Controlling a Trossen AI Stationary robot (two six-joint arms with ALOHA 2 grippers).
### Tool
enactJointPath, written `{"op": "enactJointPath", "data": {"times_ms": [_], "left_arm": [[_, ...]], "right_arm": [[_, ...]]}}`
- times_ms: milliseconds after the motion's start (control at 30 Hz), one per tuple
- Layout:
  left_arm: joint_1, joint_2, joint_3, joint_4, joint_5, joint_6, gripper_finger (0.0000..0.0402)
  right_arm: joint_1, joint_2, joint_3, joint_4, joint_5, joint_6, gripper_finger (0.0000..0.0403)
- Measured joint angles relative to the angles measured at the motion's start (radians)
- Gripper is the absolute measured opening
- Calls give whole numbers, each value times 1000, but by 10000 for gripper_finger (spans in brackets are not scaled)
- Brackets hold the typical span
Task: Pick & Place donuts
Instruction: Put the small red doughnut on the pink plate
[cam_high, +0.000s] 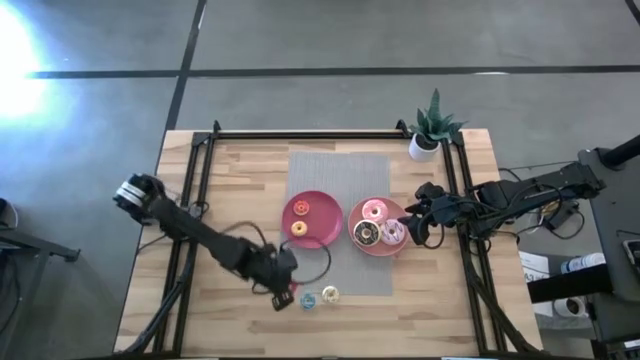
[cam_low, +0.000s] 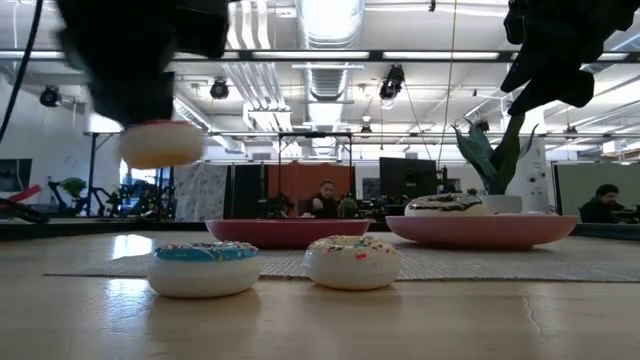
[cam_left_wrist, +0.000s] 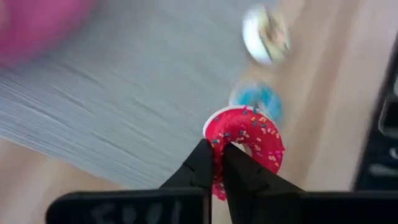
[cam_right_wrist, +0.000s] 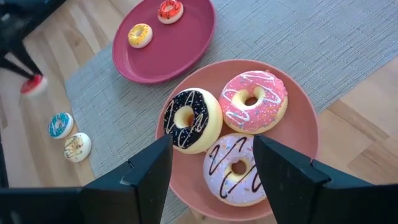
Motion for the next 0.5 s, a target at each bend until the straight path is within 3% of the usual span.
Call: {"op": "enactJointPath", "data": {"times_ms": [100,200,500], "left_arm": [[101,-50,-3,-19,-67,99,1],[242,-61,6,-21,-68,217,1],[555,125,188,-94,-8,499,0]], "right_arm": [[0,0,0,0,0,0,215],[0,0,0,0,0,0,215],[0,0,0,0,-1,9,215]]}}
